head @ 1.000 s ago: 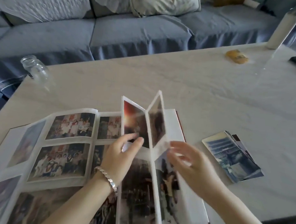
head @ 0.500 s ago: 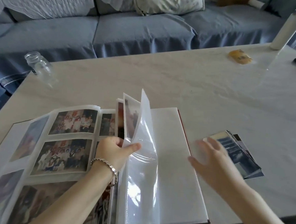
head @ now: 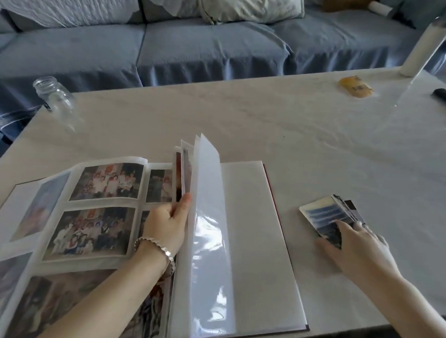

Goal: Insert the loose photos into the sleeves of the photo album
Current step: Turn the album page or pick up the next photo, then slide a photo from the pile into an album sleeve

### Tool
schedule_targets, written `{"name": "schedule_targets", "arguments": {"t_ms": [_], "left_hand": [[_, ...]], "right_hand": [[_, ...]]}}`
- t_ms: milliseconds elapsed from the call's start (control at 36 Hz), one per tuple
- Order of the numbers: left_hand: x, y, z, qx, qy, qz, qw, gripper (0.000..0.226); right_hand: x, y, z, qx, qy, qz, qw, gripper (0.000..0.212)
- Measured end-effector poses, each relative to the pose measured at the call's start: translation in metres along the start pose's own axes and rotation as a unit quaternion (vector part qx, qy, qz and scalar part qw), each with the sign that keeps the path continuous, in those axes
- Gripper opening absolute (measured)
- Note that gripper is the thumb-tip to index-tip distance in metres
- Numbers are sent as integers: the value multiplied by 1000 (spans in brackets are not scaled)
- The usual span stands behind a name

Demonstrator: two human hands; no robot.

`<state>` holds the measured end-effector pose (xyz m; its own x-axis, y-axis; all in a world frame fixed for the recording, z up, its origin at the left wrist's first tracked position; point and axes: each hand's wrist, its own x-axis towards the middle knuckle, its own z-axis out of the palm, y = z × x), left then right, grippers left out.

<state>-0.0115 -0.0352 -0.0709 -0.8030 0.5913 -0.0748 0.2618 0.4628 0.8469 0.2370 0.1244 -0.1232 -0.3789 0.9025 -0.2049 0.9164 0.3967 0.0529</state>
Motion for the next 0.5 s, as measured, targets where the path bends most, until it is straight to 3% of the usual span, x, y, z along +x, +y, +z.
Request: {"name": "schedule_targets", "arguments": {"t_ms": [278,389,444,500], "left_hand": [[-1,7,7,-7,-11,13,1000,54],[-2,9,8,-4,-23,20,1000,50],[-1,9,9,-4,-31,18,999,49],[-2,9,10,-10,-32,16,999,50]], "right_hand": [[4,6,-3,21,27,-32,999,30],[1,0,-13,-42,34,-47,997,26],[-4,0,-18,12,76,-37,996,18],[-7,-1,-24,84,140,-11,986,31]]}}
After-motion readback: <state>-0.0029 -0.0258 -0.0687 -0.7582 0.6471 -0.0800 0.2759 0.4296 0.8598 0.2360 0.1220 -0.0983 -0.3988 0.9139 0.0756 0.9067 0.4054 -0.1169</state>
